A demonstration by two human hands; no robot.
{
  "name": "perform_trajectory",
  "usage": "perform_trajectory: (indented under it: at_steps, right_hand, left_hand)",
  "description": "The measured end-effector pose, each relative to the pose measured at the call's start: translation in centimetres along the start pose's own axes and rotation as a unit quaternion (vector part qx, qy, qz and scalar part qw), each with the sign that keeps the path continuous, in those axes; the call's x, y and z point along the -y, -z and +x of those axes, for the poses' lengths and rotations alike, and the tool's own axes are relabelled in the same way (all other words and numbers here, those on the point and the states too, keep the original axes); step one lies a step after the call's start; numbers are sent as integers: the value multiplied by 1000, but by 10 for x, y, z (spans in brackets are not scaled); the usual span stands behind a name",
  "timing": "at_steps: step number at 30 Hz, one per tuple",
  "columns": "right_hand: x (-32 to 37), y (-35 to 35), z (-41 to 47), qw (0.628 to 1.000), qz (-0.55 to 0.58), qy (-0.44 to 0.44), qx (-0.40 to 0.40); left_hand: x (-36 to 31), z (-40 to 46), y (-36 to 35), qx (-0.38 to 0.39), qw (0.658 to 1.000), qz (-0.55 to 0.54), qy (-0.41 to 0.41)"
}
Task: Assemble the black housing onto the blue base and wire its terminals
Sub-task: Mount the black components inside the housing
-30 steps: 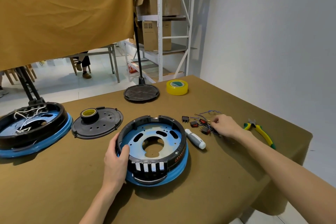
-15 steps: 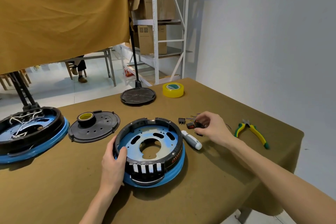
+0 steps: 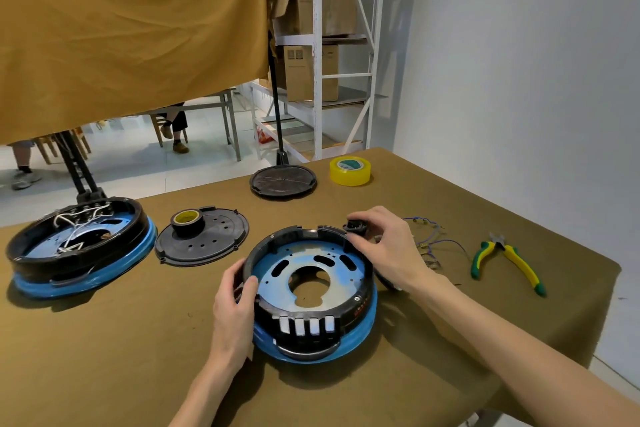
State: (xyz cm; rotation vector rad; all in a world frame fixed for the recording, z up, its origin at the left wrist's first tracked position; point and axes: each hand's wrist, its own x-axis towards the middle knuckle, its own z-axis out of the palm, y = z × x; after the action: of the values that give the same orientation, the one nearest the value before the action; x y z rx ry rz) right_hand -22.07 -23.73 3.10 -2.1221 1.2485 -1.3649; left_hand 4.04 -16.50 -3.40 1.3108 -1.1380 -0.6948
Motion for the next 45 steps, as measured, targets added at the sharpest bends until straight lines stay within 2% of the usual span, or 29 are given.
perform_trajectory:
  at_steps: [3, 5, 7, 10, 13, 16, 19, 20, 23, 24, 27, 31, 33, 35, 37, 39, 40, 42, 45]
  right_hand:
    - [13, -11, 6, 997, 42, -9, 71]
    - [16, -21, 8, 993, 31, 0, 115]
    - [16, -29, 8, 990, 6, 4, 138]
    - [13, -30, 8, 992, -13, -26, 126]
    - [14, -27, 9, 991, 29, -53, 117]
    - [18, -21, 15, 994, 60, -79, 56]
    - [14, -16, 20, 995, -32, -89, -4]
    - [13, -16, 20, 995, -50, -92, -1]
    - [8, -21, 18, 990, -79, -109, 42]
    - [7, -24, 16, 988, -90, -111, 61]
    - [4, -36, 9, 986, -114, -87, 86]
    - [1, -41, 4, 987, -97, -116, 58]
    - [4, -39, -1, 986, -114, -112, 46]
    - [10, -35, -7, 983, -144, -99, 53]
    - [13, -30, -15, 975, -185, -101, 70]
    - [12, -21, -19, 968, -204, -122, 78]
    - [11, -18, -20, 968, -200, -131, 76]
    - [9, -13, -19, 975, -158, -145, 63]
    - [8, -18, -16, 977, -75, -190, 66]
  left_hand:
    - [-2, -2, 3, -20, 1000, 13, -2]
    - [-5, 2, 4, -24, 999, 42, -3]
    - [-10, 9, 3, 13, 997, 76, 6]
    - [-15, 17, 0, 128, 987, 72, 59]
    - [-12, 27, 9, 190, 976, 70, 85]
    - [-21, 45, 22, 234, 962, 123, 66]
    - [-28, 60, 35, 120, 964, 235, -20]
    - [-30, 61, 39, 116, 966, 229, -26]
    - [-32, 50, 46, 227, 951, 209, 10]
    - [-31, 47, 46, 218, 955, 199, 13]
    - [-34, 34, 43, 117, 985, 117, 42]
    - [-24, 12, 42, 171, 978, 114, 19]
    - [-18, 13, 39, 160, 980, 117, -7]
    - [-18, 22, 33, 110, 989, 98, -17]
    - [-22, 36, 25, 18, 994, 101, -30]
    - [-25, 44, 24, -72, 989, 129, -11]
    - [-25, 44, 25, -88, 986, 141, 7]
    - [-23, 35, 26, -59, 989, 132, 35]
    - [-18, 8, 24, 37, 993, 109, 30]
